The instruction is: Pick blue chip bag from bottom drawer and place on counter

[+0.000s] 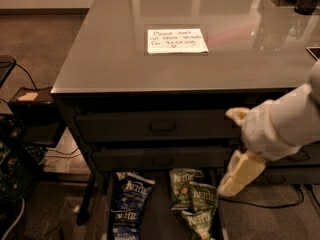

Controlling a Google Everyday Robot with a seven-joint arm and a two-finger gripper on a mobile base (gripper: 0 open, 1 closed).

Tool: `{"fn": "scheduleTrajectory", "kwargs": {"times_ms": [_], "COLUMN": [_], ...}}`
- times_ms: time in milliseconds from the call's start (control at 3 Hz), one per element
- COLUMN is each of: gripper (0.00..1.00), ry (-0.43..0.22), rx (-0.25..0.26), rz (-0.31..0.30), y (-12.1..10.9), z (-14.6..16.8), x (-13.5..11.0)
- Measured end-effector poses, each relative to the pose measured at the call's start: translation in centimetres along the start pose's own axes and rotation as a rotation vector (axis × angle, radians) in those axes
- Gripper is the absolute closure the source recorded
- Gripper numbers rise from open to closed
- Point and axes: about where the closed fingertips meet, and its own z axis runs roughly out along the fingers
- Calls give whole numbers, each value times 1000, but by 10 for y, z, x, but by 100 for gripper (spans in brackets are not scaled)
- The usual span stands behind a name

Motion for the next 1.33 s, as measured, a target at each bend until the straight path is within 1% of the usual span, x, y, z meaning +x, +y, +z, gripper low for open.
{"fn": "scheduleTrajectory", "kwargs": {"times_ms": [333, 667, 1000, 1333], "gripper": [0, 0, 0, 0], "ry": [-57, -57, -64, -119], "rx": [-59, -59, -63, -141], "rz": [16, 16, 11, -37], "y": [16, 16, 18, 45], "z": [63, 63, 73, 158], "x": [-4, -4, -2, 11]}}
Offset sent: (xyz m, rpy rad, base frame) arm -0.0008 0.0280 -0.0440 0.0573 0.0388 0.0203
